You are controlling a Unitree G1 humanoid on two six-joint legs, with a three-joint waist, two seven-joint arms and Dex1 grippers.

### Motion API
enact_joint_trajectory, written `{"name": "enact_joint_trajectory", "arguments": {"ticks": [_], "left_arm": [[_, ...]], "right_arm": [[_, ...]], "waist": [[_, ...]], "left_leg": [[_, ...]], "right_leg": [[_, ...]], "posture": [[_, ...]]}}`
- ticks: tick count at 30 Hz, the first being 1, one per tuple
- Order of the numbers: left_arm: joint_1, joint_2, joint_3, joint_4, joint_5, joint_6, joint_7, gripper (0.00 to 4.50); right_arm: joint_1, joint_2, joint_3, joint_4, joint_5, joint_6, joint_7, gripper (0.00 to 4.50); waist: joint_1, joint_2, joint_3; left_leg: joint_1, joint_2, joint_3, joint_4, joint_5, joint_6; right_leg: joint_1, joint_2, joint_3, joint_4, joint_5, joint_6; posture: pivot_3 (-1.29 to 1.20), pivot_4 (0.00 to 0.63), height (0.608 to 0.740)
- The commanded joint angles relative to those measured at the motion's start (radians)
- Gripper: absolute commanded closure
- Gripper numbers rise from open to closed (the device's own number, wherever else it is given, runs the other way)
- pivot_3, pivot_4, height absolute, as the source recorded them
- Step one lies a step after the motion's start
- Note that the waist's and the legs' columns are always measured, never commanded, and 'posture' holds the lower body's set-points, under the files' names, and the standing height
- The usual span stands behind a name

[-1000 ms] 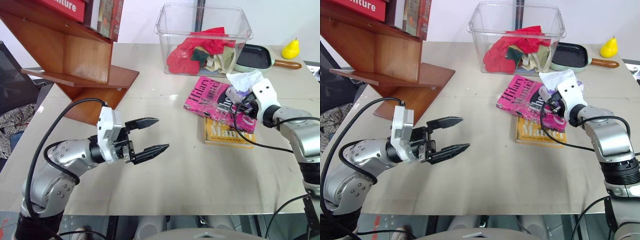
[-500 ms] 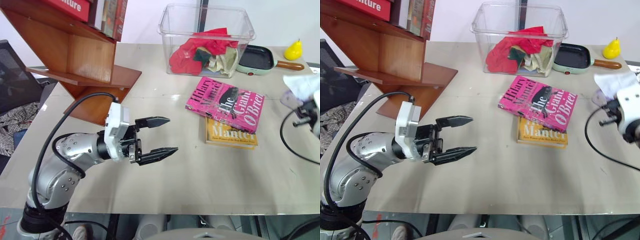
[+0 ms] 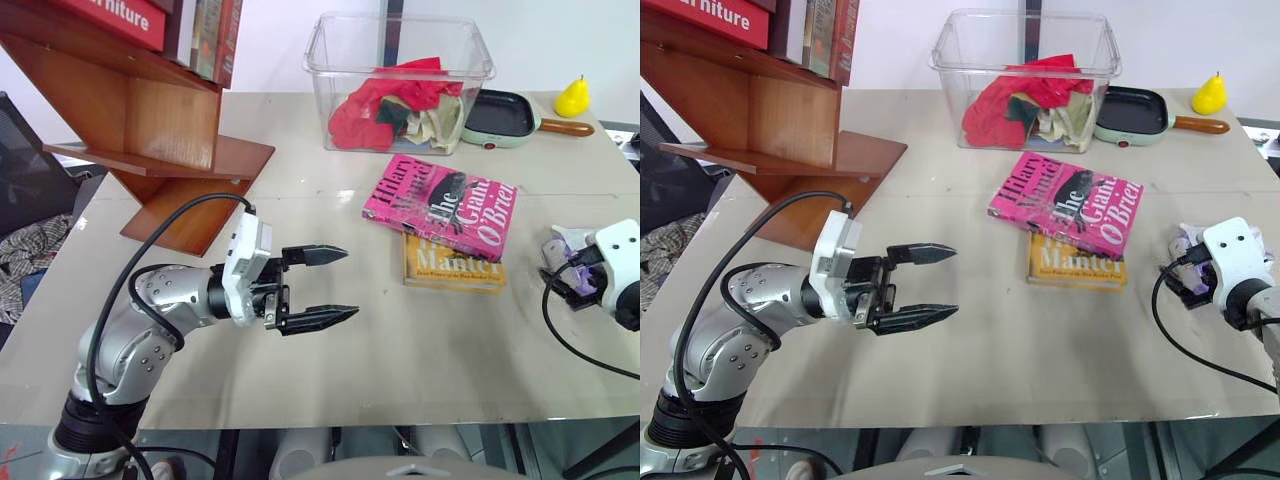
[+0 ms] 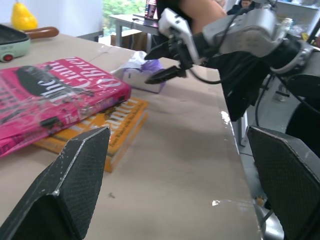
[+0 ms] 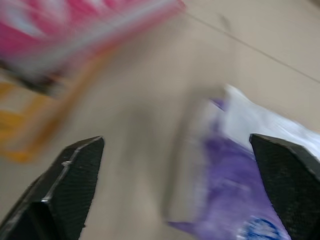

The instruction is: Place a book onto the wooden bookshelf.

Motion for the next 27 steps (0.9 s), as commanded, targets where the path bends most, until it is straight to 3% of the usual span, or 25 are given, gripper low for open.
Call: {"name": "enact_joint_trajectory", "arguments": {"ticks": [1,3,4,10,17,27], "left_arm": [[-0.005,-0.017,0.022,0.010,-0.017,0.032,0.065,0.00],[-0.003,-0.029,0.019,0.015,-0.019,0.037,0.077,0.00],[-0.003,-0.036,0.019,0.016,-0.023,0.042,0.088,0.00],[-0.010,-0.052,0.028,0.007,-0.038,0.066,0.125,0.00],[0.029,-0.029,0.064,-0.050,-0.042,0.065,0.152,0.00],[0.145,-0.009,0.172,-0.121,-0.074,0.079,0.223,0.00]], "right_arm": [[-0.030,-0.001,-0.049,-0.070,0.069,0.049,0.009,0.32],[-0.037,-0.014,-0.003,-0.045,0.052,0.031,0.002,0.90],[-0.050,-0.023,0.034,-0.017,0.028,0.013,-0.011,1.54],[-0.219,-0.070,0.207,0.202,-0.088,-0.021,-0.073,4.34],[-0.483,-0.070,0.376,0.520,-0.192,-0.112,-0.069,4.43],[-0.673,-0.008,0.504,0.803,-0.267,-0.304,0.005,4.43]], "waist": [[-0.002,-0.002,0.001],[-0.001,-0.003,0.002],[-0.001,-0.004,0.002],[-0.003,-0.004,0.002],[-0.004,-0.003,0.003],[-0.005,-0.003,0.003]], "left_leg": [[0.000,0.000,0.000,0.000,0.000,0.000],[0.000,0.000,0.000,0.000,0.000,0.000],[0.000,0.000,0.000,0.000,0.000,0.000],[0.001,0.000,0.003,0.000,0.000,0.000],[0.001,0.000,0.004,-0.001,0.000,-0.001],[0.000,0.000,0.004,-0.001,0.000,0.000]], "right_leg": [[0.000,0.000,0.000,0.000,0.000,0.000],[0.000,0.000,0.000,0.000,0.000,0.000],[0.000,0.000,0.000,0.000,0.000,0.000],[0.000,0.000,0.002,0.000,0.000,0.000],[-0.002,0.000,0.004,0.000,0.000,0.000],[-0.002,-0.001,0.004,-0.002,0.000,0.000]], "posture": [[0.00,0.150,0.740],[0.00,0.150,0.740],[0.00,0.150,0.740],[0.00,0.150,0.740],[0.00,0.150,0.740],[0.00,0.150,0.740]]}}
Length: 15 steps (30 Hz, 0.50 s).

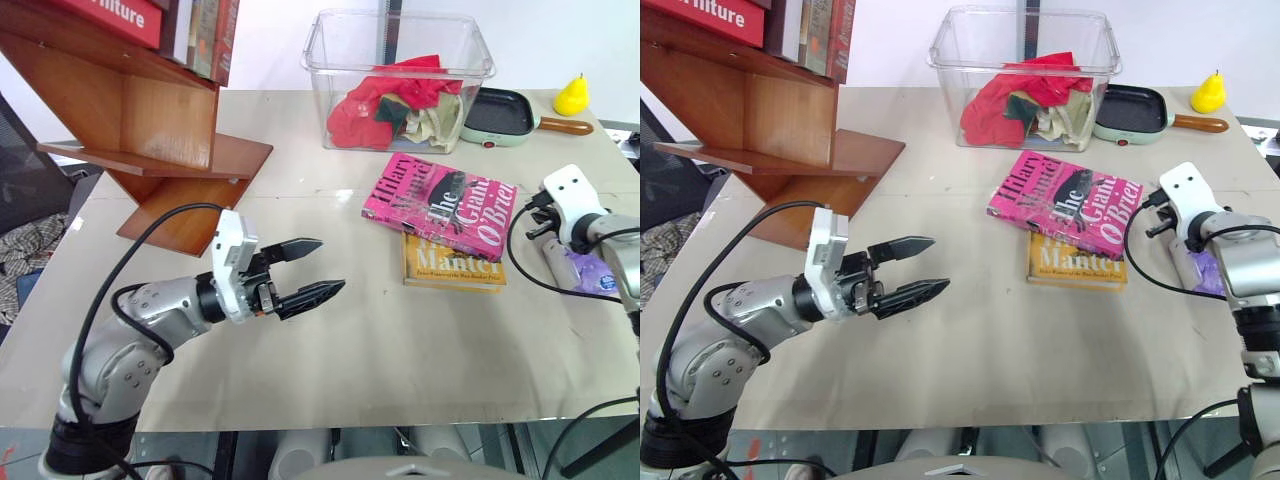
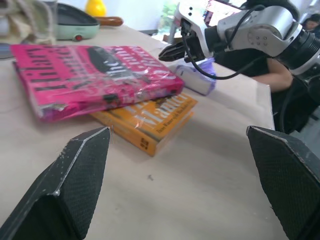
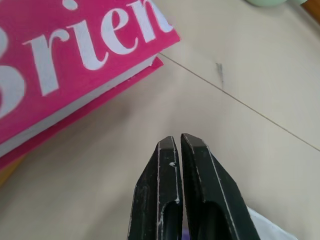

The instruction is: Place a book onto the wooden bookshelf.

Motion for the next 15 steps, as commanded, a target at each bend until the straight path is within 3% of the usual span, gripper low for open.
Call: {"name": "enact_joint_trajectory", "arguments": {"ticks": [1,15], "left_arm": [[0.040,0.013,0.050,-0.059,-0.021,-0.008,0.019,0.00],[0.161,0.018,0.127,-0.100,-0.018,-0.057,0.025,0.00]], "right_arm": [[-0.064,0.022,0.020,0.031,-0.027,-0.071,0.030,4.43],[-0.118,0.143,0.105,-0.037,-0.065,-0.066,0.080,4.43]], "waist": [[-0.003,0.000,0.000],[0.001,0.001,0.000]], "left_leg": [[0.000,0.000,0.000,0.000,0.000,0.000],[0.000,0.000,-0.001,0.000,0.000,-0.001]], "right_leg": [[0.000,0.000,0.000,0.000,0.000,0.000],[0.000,0.000,0.000,0.000,0.000,0.000]], "posture": [[0.00,0.150,0.740],[0.00,0.150,0.740]]}}
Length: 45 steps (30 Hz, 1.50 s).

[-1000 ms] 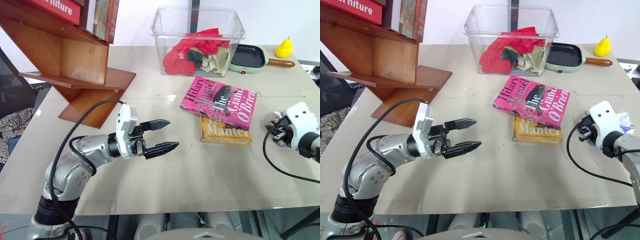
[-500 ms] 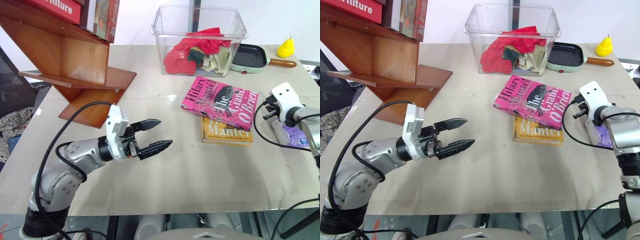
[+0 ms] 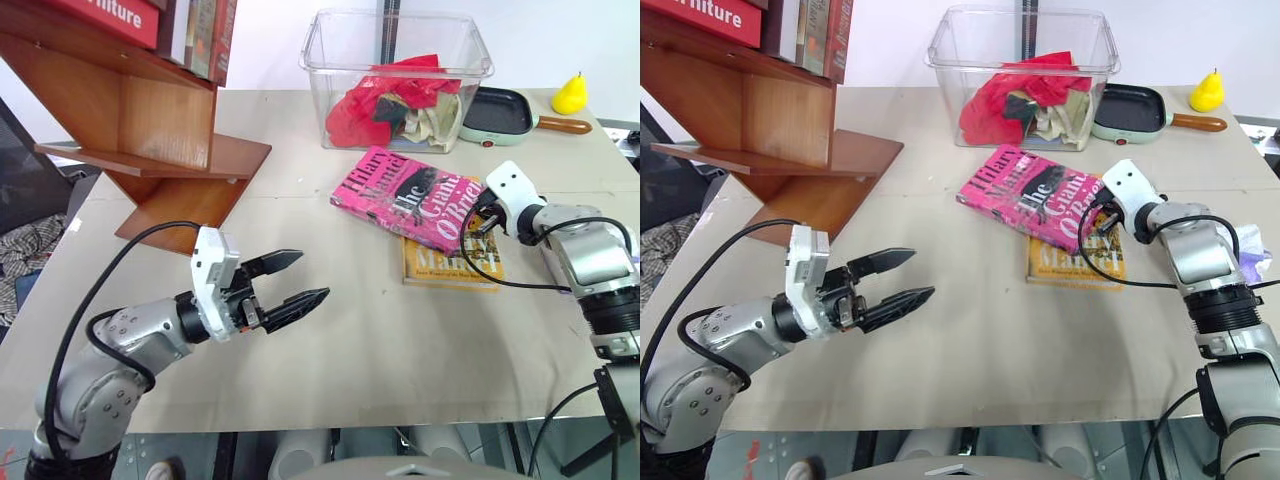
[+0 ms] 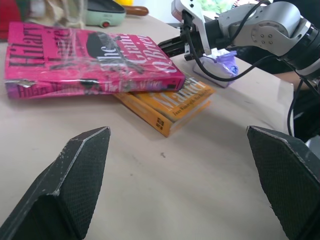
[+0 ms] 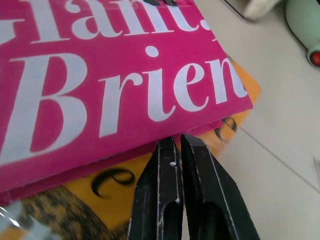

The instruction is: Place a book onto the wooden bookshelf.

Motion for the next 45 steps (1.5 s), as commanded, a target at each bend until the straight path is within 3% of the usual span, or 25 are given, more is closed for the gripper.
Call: {"name": "enact_joint_trajectory", "arguments": {"ticks": [1,4,8,13,16,17,20,23,27,32,34,45], "left_arm": [[0.010,0.009,0.045,-0.032,-0.013,-0.030,-0.006,0.00],[0.010,0.005,0.051,-0.022,-0.025,-0.022,0.006,0.00],[-0.015,-0.019,0.044,0.014,-0.148,0.085,0.120,0.00],[-0.147,-0.102,-0.019,0.157,-0.292,0.240,0.363,0.00],[-0.234,-0.176,-0.035,0.263,-0.402,0.300,0.483,0.00],[-0.257,-0.192,-0.044,0.291,-0.397,0.312,0.498,0.00],[-0.322,-0.253,-0.060,0.374,-0.448,0.348,0.567,0.00],[-0.400,-0.330,-0.081,0.501,-0.462,0.382,0.639,0.00],[-0.501,-0.414,-0.081,0.658,-0.510,0.439,0.726,0.00],[-0.673,-0.631,-0.025,0.934,-0.568,0.415,0.901,0.00],[-0.711,-0.672,0.003,0.981,-0.572,0.410,0.921,0.00],[-0.825,-0.915,0.065,1.133,-0.409,0.166,0.947,0.00]], "right_arm": [[-0.025,0.005,-0.006,-0.029,-0.015,-0.008,0.006,4.43],[-0.017,-0.002,-0.016,-0.017,-0.027,-0.025,0.001,4.43],[0.057,-0.057,-0.078,-0.084,-0.004,-0.069,0.031,4.43],[0.319,-0.169,-0.258,-0.345,0.142,-0.138,0.191,4.43],[0.498,-0.145,-0.451,-0.528,0.315,-0.117,0.251,3.14],[0.545,-0.127,-0.514,-0.596,0.380,-0.077,0.252,2.90],[0.708,-0.114,-0.654,-0.772,0.506,-0.022,0.279,1.51],[0.868,-0.071,-0.825,-0.961,0.724,0.052,0.263,0.08],[1.011,-0.038,-0.948,-1.133,0.905,0.054,0.194,0.02],[1.198,-0.034,-0.990,-1.220,0.918,-0.078,0.099,0.02],[1.249,-0.056,-0.988,-1.220,0.929,-0.131,0.066,0.02],[1.620,-0.131,-1.011,-1.220,0.921,-0.465,-0.052,0.02]], "waist": [[0.001,0.000,0.000],[0.001,0.000,0.000],[0.005,0.000,0.000],[0.021,0.002,0.001],[0.028,0.002,0.001],[0.025,0.002,0.001],[0.025,0.002,0.001],[0.027,0.002,0.001],[0.028,0.000,0.001],[0.030,-0.005,-0.001],[0.027,-0.007,0.001],[0.037,-0.008,0.000]], "left_leg": [[0.000,0.000,0.000,0.000,0.000,0.000],[0.000,0.000,0.000,0.000,0.000,0.000],[0.000,0.000,-0.001,0.000,0.000,0.000],[-0.004,-0.001,-0.008,0.000,0.000,0.000],[-0.005,-0.001,-0.010,0.001,0.000,0.001],[-0.006,-0.001,-0.011,0.001,0.000,0.001],[-0.006,-0.002,-0.011,0.002,0.000,0.001],[-0.005,-0.002,-0.012,0.002,0.000,0.001],[-0.005,-0.004,-0.013,0.003,0.000,0.001],[-0.006,-0.006,-0.014,0.005,0.000,0.001],[-0.007,-0.008,-0.013,0.006,0.000,0.001],[-0.009,-0.007,-0.012,0.006,0.000,0.001]], "right_leg": [[0.000,0.000,0.000,0.000,0.000,0.000],[0.000,0.000,0.000,0.000,0.000,0.000],[0.000,-0.001,0.000,0.000,0.000,0.000],[0.000,-0.002,-0.004,-0.001,0.000,0.000],[0.000,-0.002,-0.006,-0.001,0.000,0.000],[0.000,-0.003,-0.008,-0.001,0.000,0.000],[-0.001,-0.002,-0.008,0.001,0.000,0.000],[0.000,-0.002,-0.011,0.002,0.000,0.000],[0.001,-0.002,-0.012,0.002,0.000,0.001],[0.002,-0.004,-0.013,0.002,0.000,0.001],[0.002,-0.004,-0.013,0.002,0.000,0.001],[0.002,-0.004,-0.013,-0.002,0.000,0.001]], "posture": [[0.00,0.150,0.740],[0.00,0.150,0.740],[0.00,0.150,0.740],[0.00,0.150,0.740],[0.00,0.150,0.740],[0.00,0.150,0.740],[0.00,0.150,0.740],[0.00,0.150,0.740],[0.00,0.150,0.740],[0.00,0.150,0.740],[0.00,0.150,0.740],[0.00,0.150,0.740]]}}
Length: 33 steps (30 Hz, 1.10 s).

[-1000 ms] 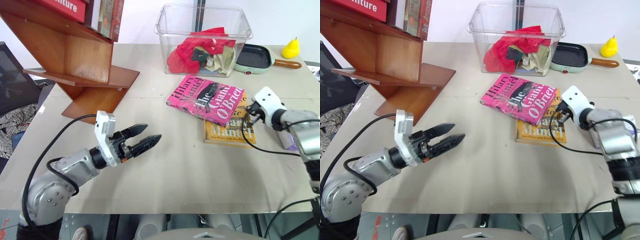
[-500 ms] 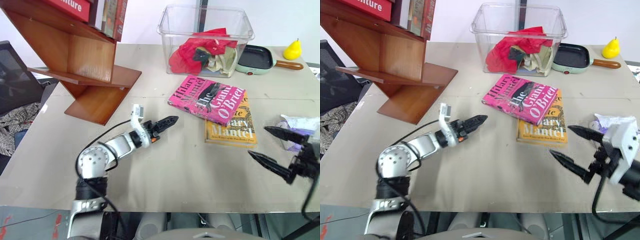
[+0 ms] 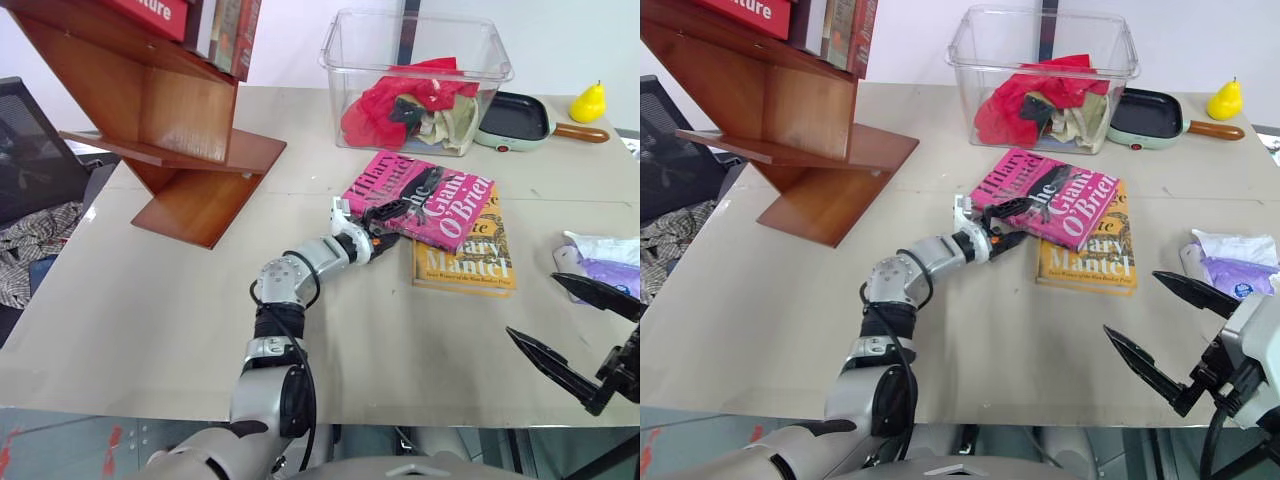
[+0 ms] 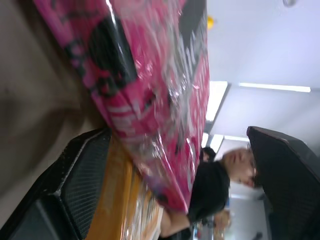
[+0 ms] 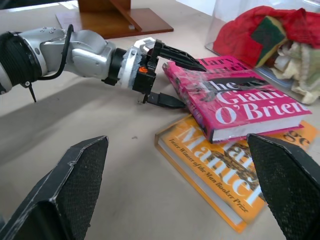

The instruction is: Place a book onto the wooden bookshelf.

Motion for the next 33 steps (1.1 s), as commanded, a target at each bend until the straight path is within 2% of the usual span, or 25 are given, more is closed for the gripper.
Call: {"name": "enact_joint_trajectory", "arguments": {"ticks": [1,5,10,13,15,17,21,25,28,33], "left_arm": [[-0.038,-0.085,0.032,0.037,0.019,-0.069,0.001,0.00],[-0.084,-0.117,0.052,0.126,0.037,-0.156,-0.009,0.00],[-0.148,-0.108,0.067,0.308,0.083,-0.212,-0.114,0.00],[-0.173,-0.108,0.075,0.390,0.106,-0.211,-0.199,0.74],[-0.182,-0.100,0.080,0.438,0.135,-0.220,-0.252,1.69],[-0.186,-0.082,0.082,0.472,0.165,-0.217,-0.312,2.63],[-0.167,-0.007,0.081,0.474,0.224,-0.169,-0.443,4.24],[-0.121,0.079,0.051,0.352,0.278,-0.091,-0.579,4.28],[-0.062,0.161,-0.006,0.152,0.310,-0.023,-0.684,4.28],[0.044,0.395,-0.215,-0.265,0.497,-0.114,-0.931,4.28]], "right_arm": [[0.064,-0.015,-0.022,-0.021,-0.001,-0.100,-0.032,0.02],[0.145,-0.048,-0.004,-0.021,-0.023,-0.177,-0.067,0.02],[0.233,-0.072,0.003,-0.021,-0.039,-0.263,-0.106,0.02],[0.260,-0.088,0.026,-0.021,-0.059,-0.297,-0.136,0.00],[0.270,-0.101,0.056,-0.021,-0.080,-0.321,-0.160,0.00],[0.269,-0.119,0.085,-0.021,-0.094,-0.336,-0.187,0.00],[0.223,-0.156,0.164,-0.021,-0.123,-0.336,-0.243,0.00],[0.121,-0.188,0.237,-0.021,-0.131,-0.283,-0.279,0.00],[0.013,-0.201,0.284,-0.021,-0.125,-0.220,-0.288,0.00],[-0.209,-0.187,0.369,0.001,-0.114,-0.112,-0.281,0.00]], "waist": [[-0.001,-0.001,-0.001],[-0.007,-0.001,-0.002],[-0.005,-0.003,-0.004],[0.001,-0.002,-0.005],[0.005,-0.002,-0.005],[0.013,-0.002,-0.005],[0.018,-0.002,-0.005],[0.013,-0.001,-0.005],[-0.004,-0.001,-0.005],[-0.016,-0.005,-0.001]], "left_leg": [[0.000,0.000,0.000,0.000,0.000,0.000],[0.001,0.000,0.001,0.000,0.000,0.000],[0.002,-0.001,0.002,0.000,0.000,0.001],[0.002,-0.001,0.003,0.000,0.000,0.001],[0.006,-0.001,0.002,0.000,0.000,0.001],[0.015,0.000,0.002,0.000,-0.001,0.001],[0.017,0.001,0.000,0.000,-0.001,0.001],[0.016,0.001,-0.001,0.000,0.000,0.001],[0.016,0.002,-0.005,-0.003,0.000,0.001],[0.011,0.004,-0.006,-0.005,0.003,-0.005]], "right_leg": [[0.000,0.000,0.000,0.000,0.000,0.000],[0.000,0.000,0.001,0.000,0.000,0.000],[0.003,0.001,-0.001,0.000,0.000,0.000],[0.005,0.000,-0.002,-0.001,-0.002,-0.004],[0.010,0.000,-0.003,-0.002,-0.003,-0.003],[0.017,0.000,-0.004,-0.003,-0.005,0.000],[0.021,0.000,-0.005,-0.007,-0.006,0.001],[0.022,0.000,-0.005,-0.008,-0.005,0.001],[0.020,0.001,-0.004,-0.008,-0.003,-0.002],[0.011,0.003,-0.002,-0.008,0.000,0.000]], "posture": [[0.00,0.150,0.740],[0.00,0.150,0.740],[0.00,0.150,0.740],[0.00,0.150,0.740],[0.00,0.150,0.740],[0.00,0.150,0.740],[0.00,0.150,0.740],[0.00,0.150,0.740],[0.00,0.150,0.740],[0.00,0.150,0.740]]}}
